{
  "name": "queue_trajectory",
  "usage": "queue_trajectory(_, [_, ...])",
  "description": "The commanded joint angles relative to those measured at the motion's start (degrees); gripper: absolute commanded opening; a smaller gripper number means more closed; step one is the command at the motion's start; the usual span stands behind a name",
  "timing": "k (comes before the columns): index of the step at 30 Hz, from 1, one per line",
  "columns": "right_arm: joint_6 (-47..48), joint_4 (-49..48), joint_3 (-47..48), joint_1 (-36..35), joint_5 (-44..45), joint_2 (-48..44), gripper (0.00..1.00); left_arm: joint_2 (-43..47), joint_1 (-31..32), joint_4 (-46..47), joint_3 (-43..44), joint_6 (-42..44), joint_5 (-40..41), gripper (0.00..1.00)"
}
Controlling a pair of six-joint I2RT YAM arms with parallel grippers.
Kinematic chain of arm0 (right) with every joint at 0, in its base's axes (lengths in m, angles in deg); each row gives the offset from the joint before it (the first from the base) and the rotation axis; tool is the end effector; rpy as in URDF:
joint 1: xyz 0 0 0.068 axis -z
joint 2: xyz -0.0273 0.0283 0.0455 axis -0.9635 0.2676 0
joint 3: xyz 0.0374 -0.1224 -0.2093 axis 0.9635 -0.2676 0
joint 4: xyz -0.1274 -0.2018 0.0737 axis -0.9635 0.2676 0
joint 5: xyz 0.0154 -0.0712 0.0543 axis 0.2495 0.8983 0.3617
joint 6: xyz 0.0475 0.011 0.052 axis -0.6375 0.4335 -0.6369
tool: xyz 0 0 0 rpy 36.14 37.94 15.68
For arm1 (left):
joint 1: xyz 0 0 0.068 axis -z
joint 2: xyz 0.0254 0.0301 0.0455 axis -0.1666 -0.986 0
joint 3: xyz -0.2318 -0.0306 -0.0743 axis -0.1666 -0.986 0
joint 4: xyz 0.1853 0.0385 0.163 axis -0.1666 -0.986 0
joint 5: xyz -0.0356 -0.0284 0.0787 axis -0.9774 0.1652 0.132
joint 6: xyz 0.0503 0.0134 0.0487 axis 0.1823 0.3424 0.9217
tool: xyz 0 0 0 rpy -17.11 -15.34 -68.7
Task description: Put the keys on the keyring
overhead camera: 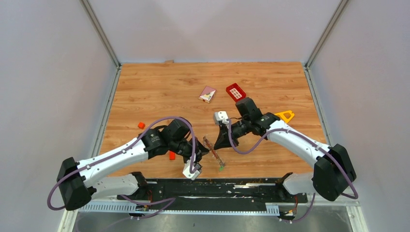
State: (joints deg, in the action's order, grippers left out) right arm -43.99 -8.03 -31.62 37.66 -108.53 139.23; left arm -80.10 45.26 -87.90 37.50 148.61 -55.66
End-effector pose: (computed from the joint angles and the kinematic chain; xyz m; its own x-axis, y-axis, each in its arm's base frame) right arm 0.1817 0.2004 0.2262 -0.0684 -0.4075 -0.9106 -0.9543 -0.2394 0.1788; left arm 0.1058 -0.2073 0.2303 0.8584 0.2157 -0.4655 0.4937 -0.5940 0.6352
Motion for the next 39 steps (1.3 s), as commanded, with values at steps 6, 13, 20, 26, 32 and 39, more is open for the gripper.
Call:
queue_trajectory(6, [-1.8, -6.5, 3.6, 1.7, -0.1, 0.0, 0.00, -1.2, 1.8, -7.5, 1.1, -0.6, -1.6, 0.00])
queue_trajectory(13, [-6.9, -12.3, 1.5, 1.7, -0.4, -1.4, 0.00, -0.9, 1.8, -3.7, 0.2, -4.3, -0.9, 0.00])
queue_trajectory(20, [-9.6, -15.5, 0.3, 1.7, 0.4, -3.6, 0.00, -1.0, 0.7, -1.2, 1.3, -8.4, -2.8, 0.00])
queue_trajectory(26, [-10.9, -16.7, 0.0, 1.7, 1.8, -5.4, 0.00, -1.0, -2.8, 2.3, 2.7, -14.7, -5.6, 0.00])
queue_trajectory(32, [-11.8, -16.8, 0.4, 1.7, 3.6, -6.7, 0.00, -1.7, -4.3, 4.2, 3.8, -20.0, -6.5, 0.02])
queue_trajectory(39, [-11.7, -16.1, 0.7, 2.6, 4.5, -8.0, 0.00, -1.9, -6.7, 4.9, 4.7, -23.8, -6.7, 0.22])
